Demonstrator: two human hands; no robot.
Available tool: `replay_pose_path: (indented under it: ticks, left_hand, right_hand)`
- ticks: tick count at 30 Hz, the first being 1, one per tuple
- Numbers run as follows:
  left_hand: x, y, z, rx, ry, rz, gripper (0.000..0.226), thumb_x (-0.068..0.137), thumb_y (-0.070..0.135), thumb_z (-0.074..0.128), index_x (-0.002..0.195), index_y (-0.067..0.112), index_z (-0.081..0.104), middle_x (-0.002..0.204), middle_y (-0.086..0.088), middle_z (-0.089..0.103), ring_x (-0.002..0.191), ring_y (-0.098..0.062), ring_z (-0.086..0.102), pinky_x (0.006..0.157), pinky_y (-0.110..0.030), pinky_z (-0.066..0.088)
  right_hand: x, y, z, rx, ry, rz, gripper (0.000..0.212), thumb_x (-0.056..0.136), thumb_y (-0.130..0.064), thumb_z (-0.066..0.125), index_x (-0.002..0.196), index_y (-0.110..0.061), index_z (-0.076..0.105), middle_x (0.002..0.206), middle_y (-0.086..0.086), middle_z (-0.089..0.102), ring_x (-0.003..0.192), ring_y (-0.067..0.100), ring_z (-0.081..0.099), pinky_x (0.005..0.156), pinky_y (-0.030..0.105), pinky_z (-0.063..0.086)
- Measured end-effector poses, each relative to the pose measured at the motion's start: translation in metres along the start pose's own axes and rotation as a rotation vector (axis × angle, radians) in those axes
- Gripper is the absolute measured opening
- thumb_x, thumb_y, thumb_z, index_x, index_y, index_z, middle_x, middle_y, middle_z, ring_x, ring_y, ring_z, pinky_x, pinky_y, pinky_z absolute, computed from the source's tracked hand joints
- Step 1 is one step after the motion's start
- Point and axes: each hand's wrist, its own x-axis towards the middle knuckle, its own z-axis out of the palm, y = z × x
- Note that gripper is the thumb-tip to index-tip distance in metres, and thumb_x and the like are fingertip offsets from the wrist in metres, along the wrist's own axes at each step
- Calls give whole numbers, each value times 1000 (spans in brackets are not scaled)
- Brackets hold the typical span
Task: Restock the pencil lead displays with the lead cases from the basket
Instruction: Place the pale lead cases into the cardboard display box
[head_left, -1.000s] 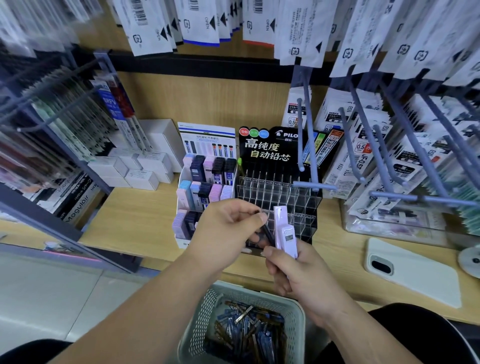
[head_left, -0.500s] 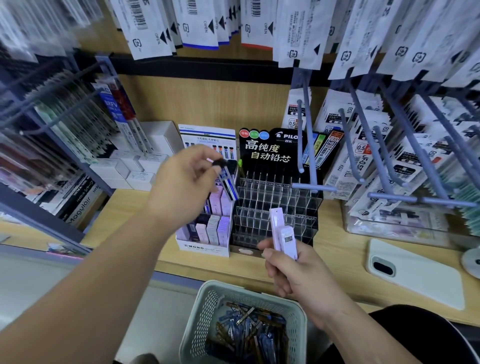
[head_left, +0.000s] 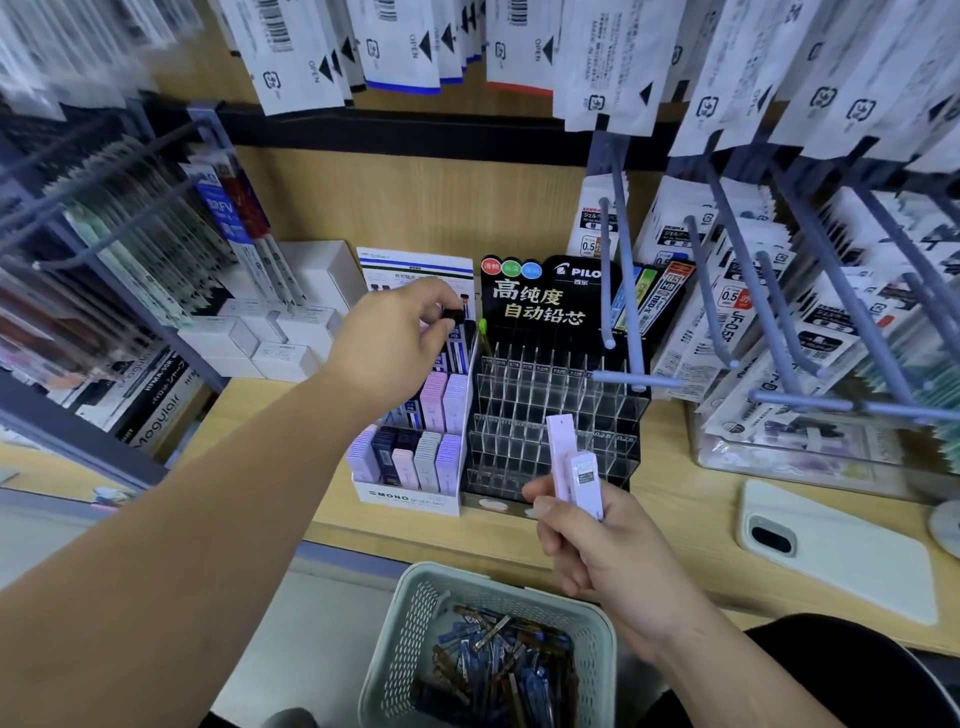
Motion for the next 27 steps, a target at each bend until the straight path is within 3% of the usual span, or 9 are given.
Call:
replay_pose_path:
  ticks: [6, 8, 11, 16, 18, 20, 22, 24, 27]
  left_hand:
    - [-8, -8, 9, 140, 22, 170, 16, 82, 9, 77, 97, 12, 78, 93, -2, 72, 82, -24, 66, 73, -25, 48]
    - [-9, -12, 13, 161, 28, 194, 14, 79, 8, 79, 92, 11, 79, 89, -2, 70, 76, -25, 67, 65, -32, 54]
    - [-10, -12, 18, 189, 46, 214, 12, 76, 9, 82, 87, 13, 80, 85, -1, 68, 64, -26, 66, 54, -31, 51]
    - [-17, 0, 13, 162, 146, 204, 18, 82, 23, 76, 97, 13, 77, 86, -2, 67, 64, -18, 64, 58, -31, 53]
    - [-32, 17, 6, 9, 147, 48, 15, 88, 27, 73, 99, 19, 76, 82, 7, 66, 63, -2, 56, 62, -27, 48]
    - [-54, 39, 7, -315, 28, -236, 8, 88, 30, 73, 96, 26, 75, 74, 14, 65, 58, -6, 53, 62, -27, 47]
    - [-78, 59, 13, -689, -129, -463, 11, 90, 25, 71, 100, 27, 75, 75, 11, 68, 57, -11, 51, 59, -27, 45]
    - [-98, 71, 19, -892, -214, -557, 15, 95, 19, 65, 104, 24, 75, 72, 4, 68, 53, -14, 47, 52, -22, 41]
    - [-116, 77, 23, -975, -213, -614, 12, 95, 15, 63, 94, 14, 75, 54, 4, 55, 49, -13, 43, 48, -19, 36]
  right_hand:
    - [0, -1, 0, 8, -7, 2, 9, 98, -10, 61, 104, -8, 68, 68, 8, 52, 50, 16, 37, 48, 29, 37]
    - [0, 0, 0, 8, -13, 6, 9, 98, -10, 61, 105, -9, 68, 68, 9, 52, 50, 16, 37, 49, 29, 38]
    - [0, 0, 0, 10, -9, 12, 10, 98, -11, 62, 104, -9, 68, 68, 9, 50, 50, 16, 37, 49, 29, 38]
    - [1, 2, -1, 4, 8, 3, 13, 90, -23, 69, 94, -10, 66, 63, 5, 41, 50, 16, 36, 49, 29, 39]
    - [1, 2, -1, -16, 14, -9, 15, 84, -30, 68, 86, -16, 65, 62, 4, 39, 50, 16, 36, 50, 30, 39]
    - [0, 1, 0, -55, 0, -32, 12, 85, -31, 67, 76, -24, 63, 60, 4, 39, 49, 17, 37, 52, 31, 39]
    - [0, 2, 2, -86, -23, -41, 25, 90, -24, 66, 66, -31, 60, 59, 3, 38, 48, 17, 37, 52, 31, 39]
    - [-1, 2, 5, -112, -55, -34, 36, 91, -16, 66, 62, -34, 58, 58, 2, 39, 47, 16, 37, 51, 31, 38]
    - [-4, 1, 10, -177, -96, -14, 30, 88, -17, 69, 64, -30, 57, 56, -3, 40, 48, 15, 37, 51, 31, 38]
